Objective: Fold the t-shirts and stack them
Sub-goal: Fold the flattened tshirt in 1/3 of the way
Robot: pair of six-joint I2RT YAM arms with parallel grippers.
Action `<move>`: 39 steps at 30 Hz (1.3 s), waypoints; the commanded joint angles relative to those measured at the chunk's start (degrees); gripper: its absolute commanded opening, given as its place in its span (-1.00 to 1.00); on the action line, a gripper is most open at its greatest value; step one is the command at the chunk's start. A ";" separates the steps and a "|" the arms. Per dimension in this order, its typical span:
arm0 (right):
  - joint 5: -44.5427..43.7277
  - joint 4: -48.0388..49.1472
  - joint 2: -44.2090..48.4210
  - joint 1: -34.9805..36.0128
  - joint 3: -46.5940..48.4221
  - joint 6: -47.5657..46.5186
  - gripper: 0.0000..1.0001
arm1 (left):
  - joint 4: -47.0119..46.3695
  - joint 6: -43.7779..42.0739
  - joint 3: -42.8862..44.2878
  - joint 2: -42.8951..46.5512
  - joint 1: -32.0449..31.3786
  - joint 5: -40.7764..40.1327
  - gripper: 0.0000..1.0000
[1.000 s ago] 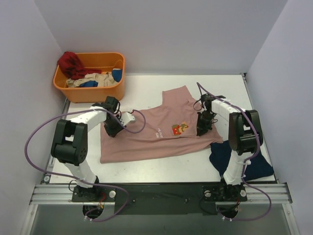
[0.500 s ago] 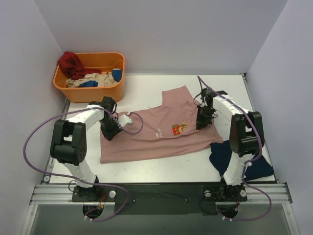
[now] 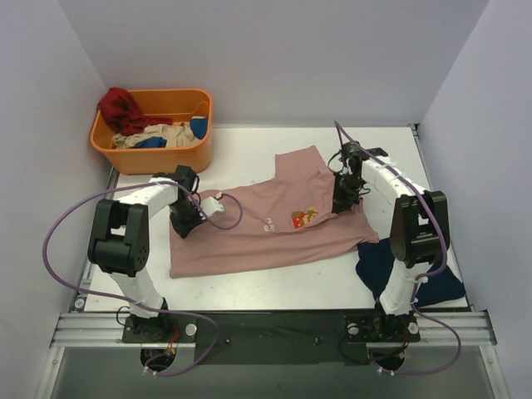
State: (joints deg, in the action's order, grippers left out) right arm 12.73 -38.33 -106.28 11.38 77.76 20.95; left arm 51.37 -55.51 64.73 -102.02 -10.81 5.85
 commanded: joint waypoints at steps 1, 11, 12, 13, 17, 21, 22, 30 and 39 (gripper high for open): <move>-0.17 -1.32 0.90 2.77 6.69 -1.26 -1.00 | 3.98 4.78 2.23 0.15 0.44 -5.04 -1.00; -0.52 -0.87 -11.57 7.34 20.58 -4.33 -1.00 | 5.14 14.90 -0.13 2.79 0.35 -15.06 -1.00; -0.60 -0.87 -12.80 7.52 21.99 -4.69 -1.00 | 5.31 15.42 -0.13 2.09 0.44 -15.68 -1.00; -0.60 -0.87 -13.60 7.78 22.52 -5.56 -1.00 | 5.40 15.60 0.22 1.65 0.44 -16.21 -1.00; 0.27 -0.79 -17.55 8.05 25.86 -6.36 -1.00 | 6.28 16.74 1.88 -0.55 0.08 -16.22 -1.00; 1.24 -0.08 -19.84 8.57 28.06 -6.01 -0.95 | 7.07 18.06 3.21 -1.61 0.08 -17.09 -1.00; 1.42 0.88 -20.37 8.66 28.33 -5.92 -0.91 | 6.81 18.24 3.30 -1.95 0.09 -17.36 -1.00; 8.27 6.33 -20.46 9.10 28.68 -2.23 -0.13 | 6.46 19.91 2.77 -2.13 -0.09 -18.59 -0.95; 8.36 11.70 -12.20 6.74 30.68 -4.78 0.24 | 5.92 22.71 3.47 -1.52 0.35 -26.85 -0.18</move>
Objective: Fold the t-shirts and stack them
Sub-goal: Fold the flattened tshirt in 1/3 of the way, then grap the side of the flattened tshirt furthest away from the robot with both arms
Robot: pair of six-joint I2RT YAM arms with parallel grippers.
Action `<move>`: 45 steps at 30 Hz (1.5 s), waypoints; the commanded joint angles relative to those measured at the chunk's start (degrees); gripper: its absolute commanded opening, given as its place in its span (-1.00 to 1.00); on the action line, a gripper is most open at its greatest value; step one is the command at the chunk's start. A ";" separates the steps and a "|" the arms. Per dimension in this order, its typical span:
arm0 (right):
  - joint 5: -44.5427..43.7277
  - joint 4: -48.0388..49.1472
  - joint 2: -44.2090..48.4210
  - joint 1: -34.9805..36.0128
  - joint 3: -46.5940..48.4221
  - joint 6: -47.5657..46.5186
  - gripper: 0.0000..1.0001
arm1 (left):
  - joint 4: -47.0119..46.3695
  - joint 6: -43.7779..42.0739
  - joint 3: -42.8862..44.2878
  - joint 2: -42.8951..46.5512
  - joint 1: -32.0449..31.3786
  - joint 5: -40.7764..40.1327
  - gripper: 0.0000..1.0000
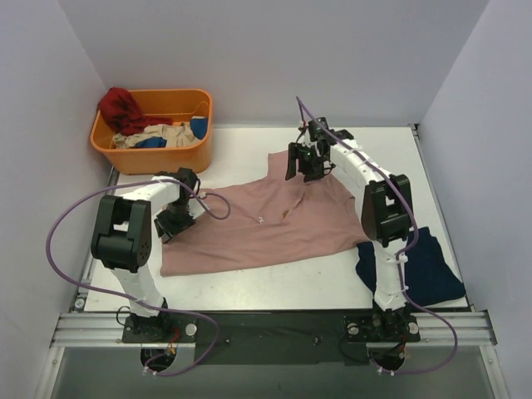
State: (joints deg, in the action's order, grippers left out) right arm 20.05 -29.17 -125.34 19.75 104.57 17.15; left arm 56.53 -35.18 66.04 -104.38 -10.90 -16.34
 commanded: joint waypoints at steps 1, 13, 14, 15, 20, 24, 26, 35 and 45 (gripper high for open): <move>1.56 2.54 6.60 -3.12 4.58 0.50 0.24 | 1.21 2.92 3.73 1.02 0.44 -4.06 -0.17; -3.35 3.68 -14.12 -11.66 25.65 15.01 0.05 | -2.92 24.69 23.60 -1.00 10.62 12.02 -0.05; -4.14 5.16 -14.93 -11.92 26.46 17.02 0.07 | -3.96 25.94 23.78 -1.79 12.72 13.95 -0.06; -6.06 6.57 -15.98 -12.10 26.64 18.09 0.07 | -4.93 28.13 23.52 -1.97 14.13 14.49 -0.06; -7.49 14.22 -20.99 -12.72 27.52 27.39 0.24 | -16.71 33.85 17.64 -2.40 17.66 16.34 -0.04; -6.87 13.17 -27.06 -11.23 33.50 32.84 0.22 | -23.83 40.27 15.44 -4.52 19.94 20.18 0.04; -7.04 12.74 -28.56 -10.79 34.20 36.79 0.13 | -26.03 42.90 14.99 -5.92 20.82 21.95 0.07; -7.57 12.12 -31.11 -7.62 33.94 39.46 -0.15 | -26.56 45.11 16.84 -12.86 21.18 25.38 0.01; -4.51 15.80 -25.57 -9.81 28.32 38.67 -1.00 | -23.05 43.79 16.58 -14.28 21.44 26.97 -0.21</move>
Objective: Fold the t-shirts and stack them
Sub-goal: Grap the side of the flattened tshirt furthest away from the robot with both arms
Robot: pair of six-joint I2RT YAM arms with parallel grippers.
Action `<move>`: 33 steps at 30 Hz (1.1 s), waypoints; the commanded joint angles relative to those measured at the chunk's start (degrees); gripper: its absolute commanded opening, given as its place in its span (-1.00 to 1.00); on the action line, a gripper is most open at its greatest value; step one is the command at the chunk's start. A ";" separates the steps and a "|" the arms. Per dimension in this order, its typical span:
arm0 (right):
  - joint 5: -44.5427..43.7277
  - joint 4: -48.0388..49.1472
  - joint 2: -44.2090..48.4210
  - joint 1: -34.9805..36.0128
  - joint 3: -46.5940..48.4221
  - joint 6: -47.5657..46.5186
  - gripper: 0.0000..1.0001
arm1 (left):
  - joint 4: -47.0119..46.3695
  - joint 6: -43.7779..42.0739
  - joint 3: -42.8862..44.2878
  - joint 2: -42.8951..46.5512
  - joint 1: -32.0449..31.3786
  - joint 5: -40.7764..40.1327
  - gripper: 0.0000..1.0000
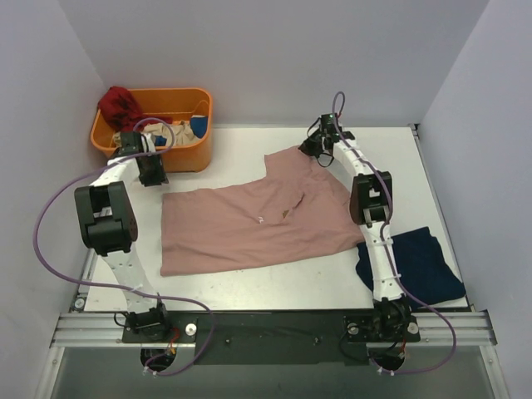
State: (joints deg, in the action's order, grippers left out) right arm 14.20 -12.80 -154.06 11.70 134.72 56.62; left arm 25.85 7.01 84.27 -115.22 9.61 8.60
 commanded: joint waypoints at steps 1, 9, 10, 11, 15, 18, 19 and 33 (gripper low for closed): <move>1.80 -0.13 4.11 -1.77 -1.82 -1.16 -1.00 | 9.21 1.26 -1.65 -3.00 1.20 2.03 -0.21; 7.78 6.38 13.78 -0.55 -7.62 -5.90 -1.00 | 9.07 -5.49 -10.16 8.85 2.70 3.09 -0.12; 7.78 6.64 14.66 -0.37 -7.80 -6.34 -1.00 | 8.09 -10.04 -10.87 9.65 1.83 3.00 -0.12; 7.78 6.91 14.93 0.07 -7.63 -7.13 -1.00 | 6.69 -11.91 -11.32 10.62 1.38 2.04 -0.12; 7.43 6.91 15.54 0.34 -7.27 -7.58 -1.00 | 7.63 -20.97 -8.34 9.75 1.03 0.02 -0.11; 7.25 6.73 16.16 0.34 -8.32 -8.10 -1.00 | 7.83 -24.31 -9.11 11.41 1.29 2.64 -0.09; 7.08 6.82 16.42 0.34 -8.76 -8.45 -1.00 | 6.77 -25.28 -9.91 12.64 1.12 4.04 -0.08; 7.86 6.91 20.02 -0.28 -13.51 -11.18 -1.00 | 6.75 -23.97 12.57 -1.85 0.59 -1.83 0.04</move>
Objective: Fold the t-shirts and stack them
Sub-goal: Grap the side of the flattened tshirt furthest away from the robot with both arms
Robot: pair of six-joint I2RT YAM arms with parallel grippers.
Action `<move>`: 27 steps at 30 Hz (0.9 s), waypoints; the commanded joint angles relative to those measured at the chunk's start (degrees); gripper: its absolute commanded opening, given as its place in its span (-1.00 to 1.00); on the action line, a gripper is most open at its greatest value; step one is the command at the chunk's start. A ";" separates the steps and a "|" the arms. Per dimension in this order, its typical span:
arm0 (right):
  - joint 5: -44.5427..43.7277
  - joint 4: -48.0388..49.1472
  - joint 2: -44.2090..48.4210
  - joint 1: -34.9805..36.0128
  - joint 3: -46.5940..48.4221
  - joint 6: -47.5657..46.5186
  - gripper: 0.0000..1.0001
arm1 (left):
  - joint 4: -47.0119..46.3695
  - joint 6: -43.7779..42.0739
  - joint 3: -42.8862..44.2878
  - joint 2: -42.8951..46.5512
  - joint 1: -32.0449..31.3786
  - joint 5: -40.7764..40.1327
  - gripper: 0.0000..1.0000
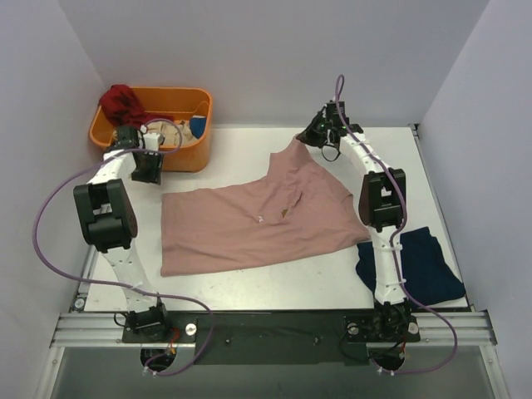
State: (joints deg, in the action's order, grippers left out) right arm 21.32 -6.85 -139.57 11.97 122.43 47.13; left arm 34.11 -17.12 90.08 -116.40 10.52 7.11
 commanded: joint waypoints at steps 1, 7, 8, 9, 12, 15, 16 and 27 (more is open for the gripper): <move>0.91 1.05 5.71 -0.63 -1.32 -1.70 -1.00 | -0.89 0.16 7.29 -0.58 -0.15 -0.26 0.05; 1.71 1.05 6.24 -0.63 -2.02 -2.22 -1.00 | 5.96 -6.51 -0.86 7.74 -0.06 4.31 0.03; 1.71 1.14 6.32 -0.54 -2.20 -2.48 -1.00 | 8.15 -8.61 -2.44 8.81 -0.07 4.57 0.03; 1.79 1.14 6.50 -0.54 -2.20 -2.49 -1.00 | 9.56 -10.37 -3.07 10.56 0.02 4.57 0.03; 1.88 1.40 6.50 -0.54 -2.20 -2.57 -1.00 | 13.25 -13.72 -5.52 14.61 -0.06 4.58 0.03; 2.50 1.40 6.50 -0.54 -2.20 -2.66 -1.00 | 15.89 -19.23 -6.50 16.64 -0.50 5.45 0.00; 2.84 1.40 6.68 -0.54 -2.28 -2.84 -1.00 | 17.47 -20.91 -7.28 17.51 -1.11 6.76 0.00; 3.11 0.52 8.79 0.34 -3.51 -6.79 -1.00 | 12.39 -37.18 -9.23 11.56 -10.00 -1.65 -0.01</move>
State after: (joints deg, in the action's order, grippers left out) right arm 23.49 -6.70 -135.90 11.73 119.22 43.13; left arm 47.77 -46.94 78.28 -101.10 2.42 9.10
